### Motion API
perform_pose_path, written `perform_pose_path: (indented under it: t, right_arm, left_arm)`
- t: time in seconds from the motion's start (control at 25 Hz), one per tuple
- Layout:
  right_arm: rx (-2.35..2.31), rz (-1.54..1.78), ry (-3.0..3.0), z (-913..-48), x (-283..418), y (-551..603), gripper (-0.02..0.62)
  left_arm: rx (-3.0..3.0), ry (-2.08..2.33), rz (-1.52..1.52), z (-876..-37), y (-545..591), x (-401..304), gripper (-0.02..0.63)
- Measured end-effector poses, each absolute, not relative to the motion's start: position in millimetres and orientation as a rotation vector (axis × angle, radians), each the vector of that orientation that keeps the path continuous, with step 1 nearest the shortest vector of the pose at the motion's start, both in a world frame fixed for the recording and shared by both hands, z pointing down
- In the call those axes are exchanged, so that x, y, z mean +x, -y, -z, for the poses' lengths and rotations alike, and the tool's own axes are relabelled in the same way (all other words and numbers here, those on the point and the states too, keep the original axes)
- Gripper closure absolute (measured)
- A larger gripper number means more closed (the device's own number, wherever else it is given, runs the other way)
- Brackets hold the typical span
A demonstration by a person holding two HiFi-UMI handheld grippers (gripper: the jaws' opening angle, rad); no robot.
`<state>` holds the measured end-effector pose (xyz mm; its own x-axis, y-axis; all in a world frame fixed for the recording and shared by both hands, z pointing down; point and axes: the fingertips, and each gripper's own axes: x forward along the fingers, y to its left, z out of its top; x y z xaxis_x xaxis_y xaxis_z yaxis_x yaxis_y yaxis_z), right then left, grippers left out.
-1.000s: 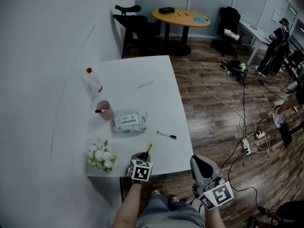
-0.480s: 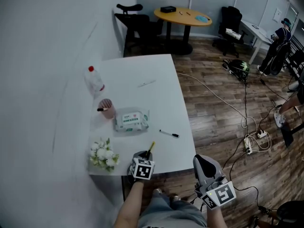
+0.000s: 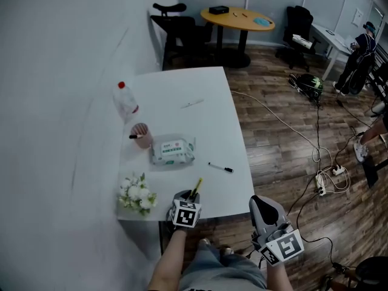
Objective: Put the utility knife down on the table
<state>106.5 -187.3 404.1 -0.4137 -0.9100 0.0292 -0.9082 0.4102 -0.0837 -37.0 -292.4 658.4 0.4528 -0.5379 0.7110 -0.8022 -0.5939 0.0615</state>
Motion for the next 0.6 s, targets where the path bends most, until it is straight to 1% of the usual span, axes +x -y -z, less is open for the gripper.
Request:
perform_pose_path:
  t: [0.08, 0.16, 0.32, 0.44, 0.6]
  right_arm:
    - [-1.684, 0.134, -2.625, -404.2, 105.5, 187.1, 0.602]
    - [-1.675, 0.133, -2.629, -404.9, 103.6, 187.7, 0.603]
    - [-1.660, 0.130, -2.639, -406.7, 100.3, 189.7, 0.603]
    - [-1.641, 0.126, -2.648, -406.9, 98.1, 191.5, 0.603]
    - [-1.615, 0.120, -2.671, -407.4, 93.6, 192.7, 0.603]
  left_arm:
    - [2.320, 1.140, -0.912, -655.7, 291.0, -38.8, 0.480]
    - [2.330, 1.159, -0.884, -651.0, 290.3, -42.0, 0.490]
    - [2.374, 1.209, -0.843, -637.6, 288.2, -47.6, 0.534]
    - [2.392, 1.252, -0.818, -628.0, 285.7, -53.2, 0.590]
    - [2.407, 1.289, -0.758, -613.4, 280.7, -59.9, 0.590]
